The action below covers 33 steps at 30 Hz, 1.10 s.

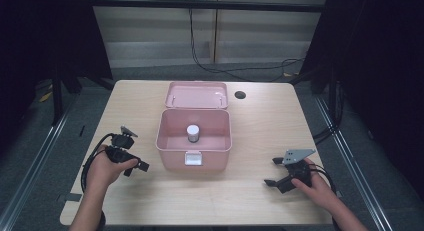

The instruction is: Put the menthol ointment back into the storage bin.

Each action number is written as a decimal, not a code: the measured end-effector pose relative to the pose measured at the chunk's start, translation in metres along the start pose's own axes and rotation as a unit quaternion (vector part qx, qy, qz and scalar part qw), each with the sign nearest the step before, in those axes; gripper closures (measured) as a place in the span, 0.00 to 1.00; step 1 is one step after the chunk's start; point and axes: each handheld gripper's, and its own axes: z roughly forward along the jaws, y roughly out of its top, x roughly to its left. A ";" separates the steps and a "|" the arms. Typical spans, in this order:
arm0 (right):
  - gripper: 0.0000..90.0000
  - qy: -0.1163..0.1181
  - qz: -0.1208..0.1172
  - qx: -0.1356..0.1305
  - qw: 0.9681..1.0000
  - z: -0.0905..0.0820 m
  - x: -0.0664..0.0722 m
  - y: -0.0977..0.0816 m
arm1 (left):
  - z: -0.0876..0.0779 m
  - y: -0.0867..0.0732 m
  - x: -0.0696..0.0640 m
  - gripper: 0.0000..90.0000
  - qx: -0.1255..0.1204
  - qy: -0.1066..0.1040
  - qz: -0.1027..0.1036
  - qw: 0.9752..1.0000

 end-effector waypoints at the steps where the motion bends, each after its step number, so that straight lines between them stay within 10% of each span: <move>1: 0.11 0.000 0.000 0.000 1.000 0.000 0.000 0.000 | 0.001 -0.001 0.001 0.28 0.000 0.002 0.002 1.000; 33: 0.11 -0.001 0.001 0.000 1.000 0.000 0.000 0.000 | 0.031 -0.026 0.008 0.16 -0.074 0.022 0.025 0.997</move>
